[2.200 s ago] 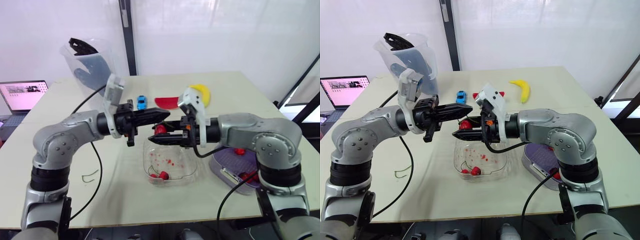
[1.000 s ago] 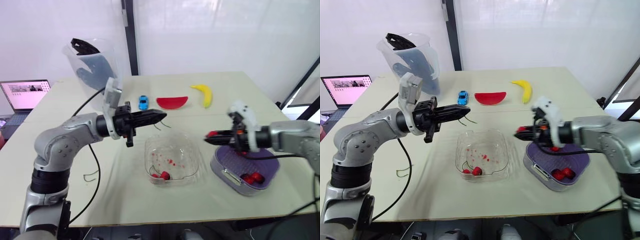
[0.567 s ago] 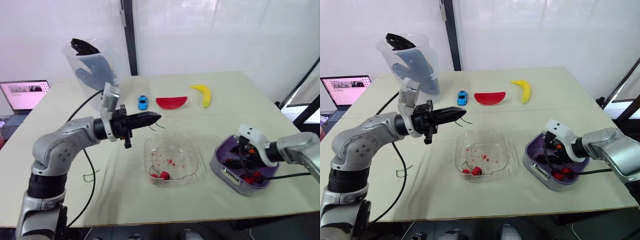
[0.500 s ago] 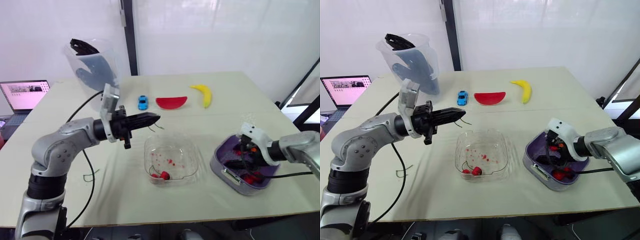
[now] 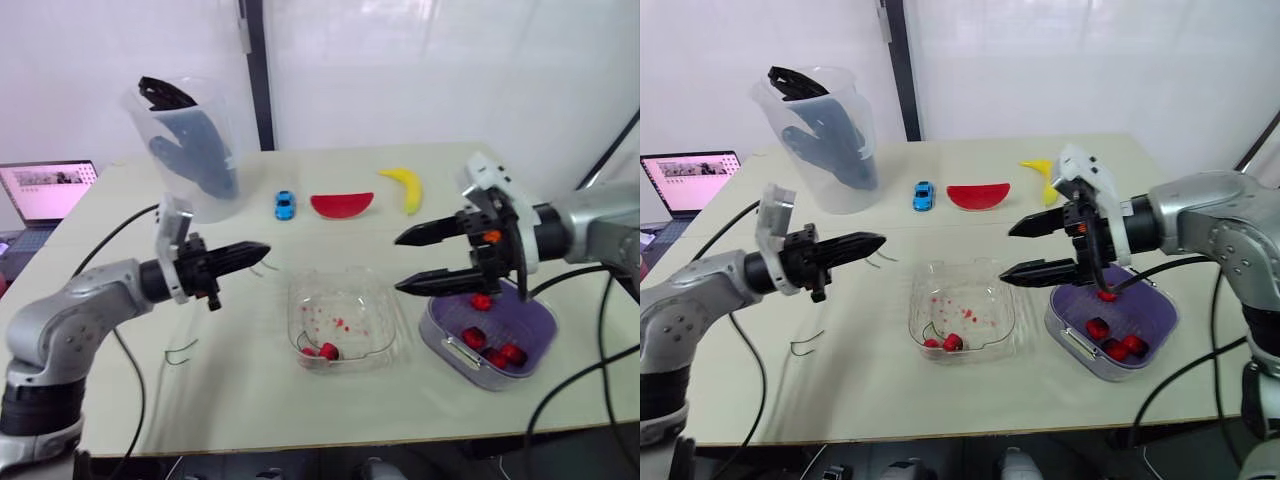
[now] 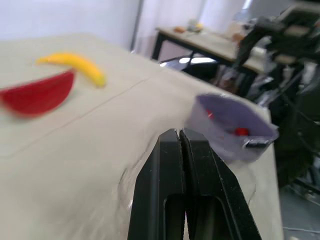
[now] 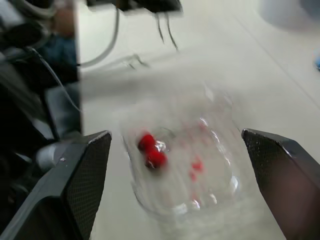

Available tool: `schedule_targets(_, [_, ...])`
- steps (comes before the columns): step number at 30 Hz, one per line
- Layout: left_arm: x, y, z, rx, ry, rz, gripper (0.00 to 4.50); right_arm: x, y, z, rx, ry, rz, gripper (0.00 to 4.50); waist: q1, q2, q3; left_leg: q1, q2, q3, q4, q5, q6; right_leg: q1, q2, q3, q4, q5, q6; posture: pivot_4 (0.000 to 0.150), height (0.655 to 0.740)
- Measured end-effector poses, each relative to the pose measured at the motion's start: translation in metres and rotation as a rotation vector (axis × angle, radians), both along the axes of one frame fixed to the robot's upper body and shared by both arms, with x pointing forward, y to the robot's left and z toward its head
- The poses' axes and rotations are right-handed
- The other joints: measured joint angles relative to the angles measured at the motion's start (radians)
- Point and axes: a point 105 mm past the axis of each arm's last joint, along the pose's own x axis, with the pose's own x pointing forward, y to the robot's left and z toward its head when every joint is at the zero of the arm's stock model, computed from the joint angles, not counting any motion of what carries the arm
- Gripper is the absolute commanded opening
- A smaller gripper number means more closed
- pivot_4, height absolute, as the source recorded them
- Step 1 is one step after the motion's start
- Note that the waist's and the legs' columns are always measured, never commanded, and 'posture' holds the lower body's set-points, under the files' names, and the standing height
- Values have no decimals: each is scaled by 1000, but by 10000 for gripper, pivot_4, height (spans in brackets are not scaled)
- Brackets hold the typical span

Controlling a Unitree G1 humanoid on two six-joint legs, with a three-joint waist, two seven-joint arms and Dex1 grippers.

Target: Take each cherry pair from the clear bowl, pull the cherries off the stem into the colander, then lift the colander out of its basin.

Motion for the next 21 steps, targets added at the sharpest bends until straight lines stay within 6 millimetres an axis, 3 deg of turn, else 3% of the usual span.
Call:
schedule_targets(5, [-15,32,-44,7,160,135,0,-2,29,-6,47,43,88,44624,17,0,0,-1,0,0,0,-1,2,-1,-1,-1,-1,0,0,1500,7400])
schedule_targets(15, [-30,65,-114,-24,428,365,0,0,38,-11,56,47,105,44624,24,0,0,-1,0,0,0,-3,6,-1,-1,-1,0,0,0,1500,7400])
schedule_targets(18, [-29,78,-125,-8,456,429,9478,0,38,-12,51,47,100,45000,25,0,0,-1,0,0,0,-3,6,-1,-1,-1,0,0,0,1500,7400])
schedule_targets(21, [-27,87,-128,-11,459,467,24651,2,38,-14,39,48,92,45000,26,0,0,-1,0,0,0,-4,6,-1,-2,-1,-1,0,0,1500,7400])
